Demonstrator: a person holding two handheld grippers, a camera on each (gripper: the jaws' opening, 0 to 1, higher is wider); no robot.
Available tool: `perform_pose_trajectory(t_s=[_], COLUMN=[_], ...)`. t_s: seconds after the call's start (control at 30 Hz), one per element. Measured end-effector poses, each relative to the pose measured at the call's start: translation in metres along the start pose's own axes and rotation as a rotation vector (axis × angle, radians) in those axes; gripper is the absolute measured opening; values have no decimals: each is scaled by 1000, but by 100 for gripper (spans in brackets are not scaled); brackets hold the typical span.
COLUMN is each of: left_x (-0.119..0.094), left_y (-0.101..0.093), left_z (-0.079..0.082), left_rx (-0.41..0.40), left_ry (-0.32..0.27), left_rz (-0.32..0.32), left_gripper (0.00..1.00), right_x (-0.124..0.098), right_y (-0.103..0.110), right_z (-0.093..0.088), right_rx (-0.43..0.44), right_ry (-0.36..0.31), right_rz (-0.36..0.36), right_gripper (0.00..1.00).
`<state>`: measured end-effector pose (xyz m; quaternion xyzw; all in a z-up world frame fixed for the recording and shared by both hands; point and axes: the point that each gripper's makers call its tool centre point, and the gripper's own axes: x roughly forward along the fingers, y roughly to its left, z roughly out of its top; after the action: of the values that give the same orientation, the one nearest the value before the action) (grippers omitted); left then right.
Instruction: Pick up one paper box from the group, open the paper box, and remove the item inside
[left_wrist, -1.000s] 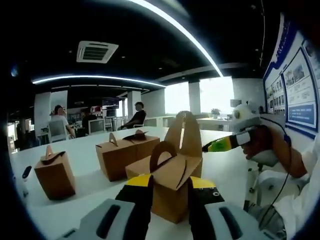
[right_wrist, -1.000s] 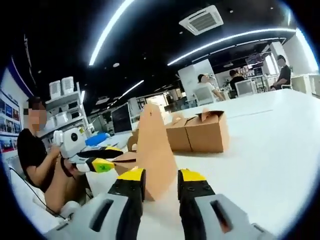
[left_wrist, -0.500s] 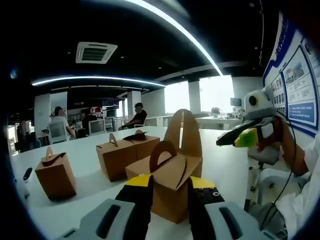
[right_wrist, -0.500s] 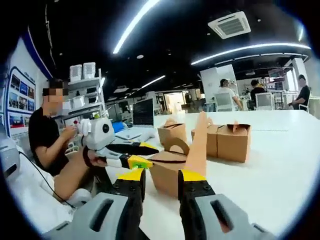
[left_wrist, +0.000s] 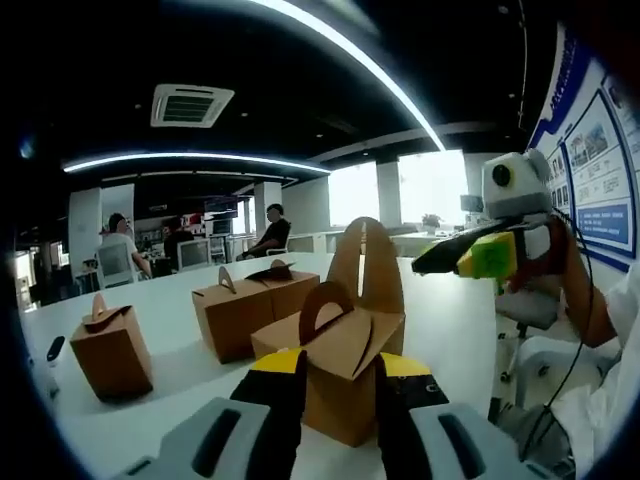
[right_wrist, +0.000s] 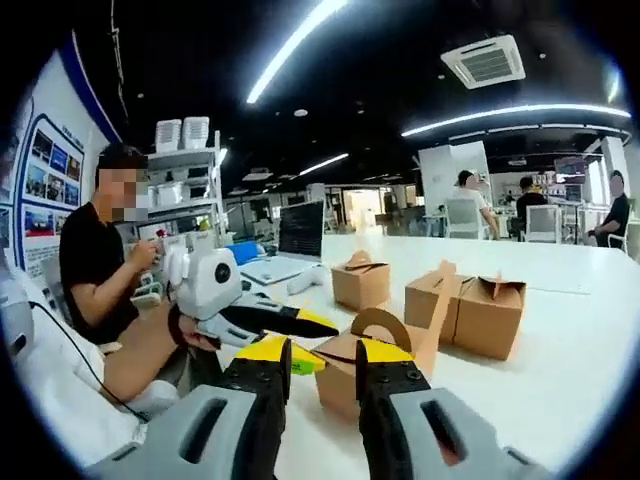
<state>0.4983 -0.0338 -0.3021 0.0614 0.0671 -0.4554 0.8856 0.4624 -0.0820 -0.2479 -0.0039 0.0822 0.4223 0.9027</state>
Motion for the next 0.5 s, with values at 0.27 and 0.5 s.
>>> perform_pose_trajectory(t_s=[0.27,0.5], left_x=[-1,-1], left_y=[-1,-1], left_z=[0,0], left_rx=[2,4], left_ry=[1,3], left_rz=[-2,-4], left_gripper=[29,29], right_x=[20,15], right_y=[-12,-31], right_z=[11,-2], right_rx=[-65,-55], right_ry=[15,31], right_rz=[-38,-87], right_gripper=[27,27])
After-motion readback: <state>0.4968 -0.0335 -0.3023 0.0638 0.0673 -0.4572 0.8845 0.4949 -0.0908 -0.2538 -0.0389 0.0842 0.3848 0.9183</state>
